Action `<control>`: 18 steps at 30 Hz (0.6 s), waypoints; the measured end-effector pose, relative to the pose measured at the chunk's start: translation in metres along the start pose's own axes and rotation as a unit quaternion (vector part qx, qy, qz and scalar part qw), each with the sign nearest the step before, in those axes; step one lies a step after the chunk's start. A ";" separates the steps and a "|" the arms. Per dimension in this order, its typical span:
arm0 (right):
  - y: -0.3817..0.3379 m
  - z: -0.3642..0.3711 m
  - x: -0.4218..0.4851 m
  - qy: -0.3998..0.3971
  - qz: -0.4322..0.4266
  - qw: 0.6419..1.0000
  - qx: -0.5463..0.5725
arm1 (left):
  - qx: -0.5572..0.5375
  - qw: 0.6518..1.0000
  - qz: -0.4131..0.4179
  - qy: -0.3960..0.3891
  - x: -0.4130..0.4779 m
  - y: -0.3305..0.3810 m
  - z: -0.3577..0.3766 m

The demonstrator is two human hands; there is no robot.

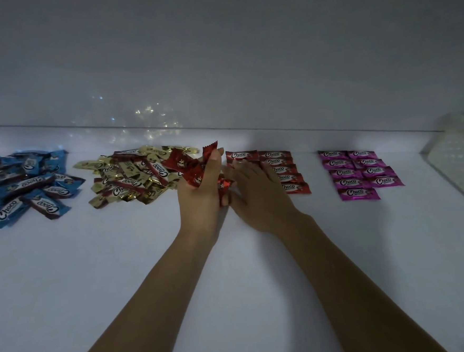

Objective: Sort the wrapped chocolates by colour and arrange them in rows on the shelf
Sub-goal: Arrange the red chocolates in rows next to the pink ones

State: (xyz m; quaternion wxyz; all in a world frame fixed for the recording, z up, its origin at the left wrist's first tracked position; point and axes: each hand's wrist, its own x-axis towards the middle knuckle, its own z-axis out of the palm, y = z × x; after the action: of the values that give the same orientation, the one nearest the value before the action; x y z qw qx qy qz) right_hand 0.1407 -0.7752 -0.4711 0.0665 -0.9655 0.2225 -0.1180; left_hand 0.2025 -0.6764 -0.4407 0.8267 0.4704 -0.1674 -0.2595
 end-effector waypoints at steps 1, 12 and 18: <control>0.000 -0.002 0.001 0.038 0.006 0.999 0.032 | 0.005 1.000 -0.001 0.002 0.000 0.001 0.001; -0.014 -0.038 -0.003 0.149 0.078 0.793 0.585 | 0.188 0.976 0.012 -0.105 0.003 -0.014 -0.006; -0.006 -0.039 -0.006 0.180 0.125 0.750 0.624 | 0.138 0.988 0.010 -0.072 0.001 -0.008 -0.004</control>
State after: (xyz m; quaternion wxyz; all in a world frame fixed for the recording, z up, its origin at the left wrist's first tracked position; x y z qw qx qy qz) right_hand 0.1273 -0.7702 -0.4334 0.6275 -0.6329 0.2262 -0.3931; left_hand 0.2036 -0.6775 -0.4498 0.7420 0.5589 -0.2650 -0.2586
